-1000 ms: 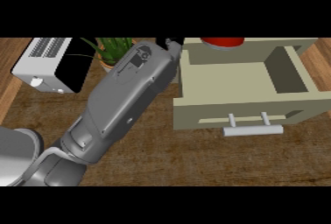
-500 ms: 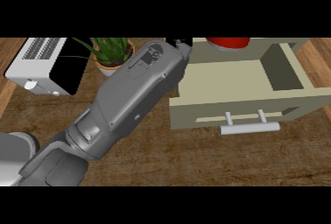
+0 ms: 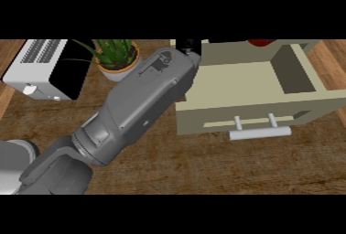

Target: Pick up the can, place it into the drawer and close the drawer

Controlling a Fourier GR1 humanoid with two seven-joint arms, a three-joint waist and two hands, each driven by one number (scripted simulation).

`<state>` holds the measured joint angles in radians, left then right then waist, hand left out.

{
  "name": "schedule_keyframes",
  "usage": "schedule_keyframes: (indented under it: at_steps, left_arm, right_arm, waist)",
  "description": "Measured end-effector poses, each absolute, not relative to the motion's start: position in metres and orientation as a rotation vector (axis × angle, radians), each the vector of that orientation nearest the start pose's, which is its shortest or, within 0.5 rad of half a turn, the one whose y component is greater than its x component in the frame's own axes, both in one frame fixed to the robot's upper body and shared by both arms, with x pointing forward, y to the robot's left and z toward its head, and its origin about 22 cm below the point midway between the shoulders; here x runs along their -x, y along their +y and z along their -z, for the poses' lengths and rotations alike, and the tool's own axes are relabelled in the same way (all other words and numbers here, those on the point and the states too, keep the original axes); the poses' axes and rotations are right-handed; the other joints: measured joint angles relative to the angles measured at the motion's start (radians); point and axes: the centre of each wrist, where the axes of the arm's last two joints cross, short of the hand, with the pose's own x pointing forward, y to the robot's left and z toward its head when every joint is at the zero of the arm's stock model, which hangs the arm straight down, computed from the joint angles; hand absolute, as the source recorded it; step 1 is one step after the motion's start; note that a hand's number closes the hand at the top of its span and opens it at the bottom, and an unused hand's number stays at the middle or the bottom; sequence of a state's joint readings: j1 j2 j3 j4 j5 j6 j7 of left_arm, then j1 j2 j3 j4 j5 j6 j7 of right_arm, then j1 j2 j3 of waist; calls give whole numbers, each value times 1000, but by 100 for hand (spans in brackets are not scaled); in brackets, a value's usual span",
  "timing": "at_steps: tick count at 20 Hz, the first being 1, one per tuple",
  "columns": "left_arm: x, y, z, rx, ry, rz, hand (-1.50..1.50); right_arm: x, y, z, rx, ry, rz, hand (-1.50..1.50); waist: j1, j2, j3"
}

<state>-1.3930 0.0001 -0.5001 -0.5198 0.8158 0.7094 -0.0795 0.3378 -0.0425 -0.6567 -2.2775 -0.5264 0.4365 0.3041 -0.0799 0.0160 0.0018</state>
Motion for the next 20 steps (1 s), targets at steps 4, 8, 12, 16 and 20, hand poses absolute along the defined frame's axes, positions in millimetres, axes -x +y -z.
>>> schedule_keyframes:
  at_steps: [4,8,12,16,20]
  left_arm:
    - [-418,-14,-174,-7,-1647,-35,-150]
    - [-420,-15,-175,-29,-1641,-49,-150]
    - [-420,-13,-170,-52,-1645,-72,-150]
    - [-418,-15,-169,-57,-1646,-85,-150]
    - [-418,-16,-169,-43,-1650,-101,-150]
  right_arm:
    - [-91,-360,-129,109,-1805,99,-150]
    - [-95,-356,-129,108,-1814,103,-150]
    - [-93,-358,-133,115,-1811,90,-150]
    - [-96,-357,-134,110,-1816,90,-150]
    - [-99,-355,-140,164,-1863,40,-150]
  waist:
    - [-6,1,0]
    - [-7,2,0]
    - [-13,3,0]
    - [-17,4,0]
    - [-14,4,0]
